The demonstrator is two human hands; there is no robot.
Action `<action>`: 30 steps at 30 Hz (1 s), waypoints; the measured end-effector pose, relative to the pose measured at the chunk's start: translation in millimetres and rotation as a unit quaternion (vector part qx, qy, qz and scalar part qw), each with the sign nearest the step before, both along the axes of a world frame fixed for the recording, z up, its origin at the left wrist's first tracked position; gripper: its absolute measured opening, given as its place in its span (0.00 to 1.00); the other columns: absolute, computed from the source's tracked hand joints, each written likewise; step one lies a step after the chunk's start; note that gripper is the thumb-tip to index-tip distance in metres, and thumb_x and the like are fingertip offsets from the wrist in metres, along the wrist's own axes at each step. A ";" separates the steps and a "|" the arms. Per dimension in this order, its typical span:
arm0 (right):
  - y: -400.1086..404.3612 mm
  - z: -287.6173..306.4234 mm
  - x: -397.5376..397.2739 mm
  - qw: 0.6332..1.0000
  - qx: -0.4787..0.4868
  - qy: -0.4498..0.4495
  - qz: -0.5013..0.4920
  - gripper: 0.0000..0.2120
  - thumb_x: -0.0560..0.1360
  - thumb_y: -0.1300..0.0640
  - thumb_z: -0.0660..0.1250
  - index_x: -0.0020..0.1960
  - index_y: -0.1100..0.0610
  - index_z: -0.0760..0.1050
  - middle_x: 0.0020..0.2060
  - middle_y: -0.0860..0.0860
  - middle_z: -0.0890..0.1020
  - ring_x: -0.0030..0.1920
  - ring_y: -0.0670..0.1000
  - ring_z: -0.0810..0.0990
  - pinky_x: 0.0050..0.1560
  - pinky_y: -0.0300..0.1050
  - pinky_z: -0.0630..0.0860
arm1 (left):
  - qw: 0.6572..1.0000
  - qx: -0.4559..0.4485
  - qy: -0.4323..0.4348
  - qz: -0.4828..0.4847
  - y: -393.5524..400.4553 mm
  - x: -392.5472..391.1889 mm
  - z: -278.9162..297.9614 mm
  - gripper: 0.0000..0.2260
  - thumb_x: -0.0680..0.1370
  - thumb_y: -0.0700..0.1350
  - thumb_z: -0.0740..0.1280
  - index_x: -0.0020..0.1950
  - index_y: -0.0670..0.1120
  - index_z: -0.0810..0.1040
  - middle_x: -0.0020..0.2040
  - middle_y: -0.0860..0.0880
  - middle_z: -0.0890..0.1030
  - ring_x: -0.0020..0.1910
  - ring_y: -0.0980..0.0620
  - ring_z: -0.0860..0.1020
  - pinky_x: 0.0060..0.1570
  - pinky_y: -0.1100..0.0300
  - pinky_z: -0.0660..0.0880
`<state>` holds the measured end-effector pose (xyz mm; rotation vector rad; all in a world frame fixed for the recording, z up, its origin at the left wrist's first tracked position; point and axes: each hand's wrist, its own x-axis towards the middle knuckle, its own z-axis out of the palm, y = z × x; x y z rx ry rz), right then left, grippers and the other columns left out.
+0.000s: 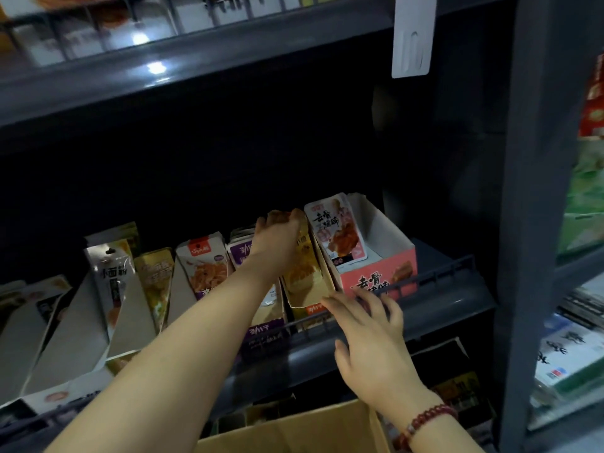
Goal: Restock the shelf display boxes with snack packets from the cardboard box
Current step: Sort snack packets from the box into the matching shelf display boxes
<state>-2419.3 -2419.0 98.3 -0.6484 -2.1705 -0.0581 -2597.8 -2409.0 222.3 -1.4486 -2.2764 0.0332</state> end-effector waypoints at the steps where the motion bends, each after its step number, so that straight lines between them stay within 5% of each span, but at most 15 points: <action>1: -0.2 0.2 -0.2 1.000 -0.003 -0.001 0.001 0.37 0.54 0.52 0.79 0.62 0.47 0.71 0.56 0.42 0.79 0.60 0.49 0.68 0.61 0.52 0.59 | 1.000 0.012 0.002 -0.003 0.1 0.1 -0.6 0.32 0.74 0.39 0.68 0.75 0.48 0.58 0.69 0.44 0.71 0.72 0.42 0.64 0.70 0.47 0.59; 6: -1.1 1.8 1.0 1.000 -0.021 -0.016 0.008 0.37 0.55 0.52 0.78 0.62 0.46 0.70 0.57 0.42 0.79 0.60 0.49 0.68 0.61 0.52 0.59 | 0.999 0.006 -0.053 -0.004 -1.4 -0.2 -2.6 0.39 0.73 0.47 0.72 0.78 0.48 0.54 0.76 0.44 0.59 0.76 0.43 0.55 0.73 0.46 0.52; 16: -4.8 4.7 3.8 0.996 -0.071 -0.044 0.017 0.35 0.57 0.53 0.77 0.63 0.47 0.72 0.59 0.42 0.78 0.60 0.49 0.69 0.62 0.52 0.57 | 0.996 0.052 -0.067 -0.006 -8.4 -7.2 -7.3 0.34 0.75 0.51 0.71 0.77 0.48 0.60 0.75 0.45 0.61 0.74 0.42 0.57 0.72 0.48 0.54; 22: -6.6 8.7 9.6 0.992 -0.092 -0.078 0.022 0.35 0.59 0.54 0.76 0.65 0.48 0.72 0.61 0.43 0.78 0.61 0.51 0.72 0.62 0.51 0.58 | 0.979 0.166 -0.108 -0.054 -31.8 11.4 -11.6 0.26 0.78 0.52 0.67 0.74 0.49 0.65 0.71 0.47 0.66 0.72 0.46 0.60 0.73 0.48 0.54; 27: -24.2 22.4 26.7 0.977 -0.161 -0.093 0.102 0.28 0.76 0.54 0.63 0.75 0.47 0.60 0.73 0.42 0.63 0.72 0.49 0.57 0.69 0.44 0.50 | 0.948 0.243 -0.166 -0.121 -87.7 49.6 -32.7 0.17 0.78 0.49 0.66 0.66 0.48 0.74 0.65 0.48 0.73 0.68 0.49 0.66 0.65 0.60 0.54; 30: -40.9 22.0 44.8 0.962 -0.203 -0.128 0.132 0.26 0.79 0.52 0.59 0.75 0.46 0.57 0.72 0.42 0.61 0.72 0.45 0.54 0.71 0.43 0.52 | 0.936 0.256 -0.203 -0.130 -129.4 73.7 -53.2 0.14 0.78 0.49 0.63 0.62 0.48 0.76 0.60 0.51 0.75 0.64 0.51 0.70 0.65 0.56 0.62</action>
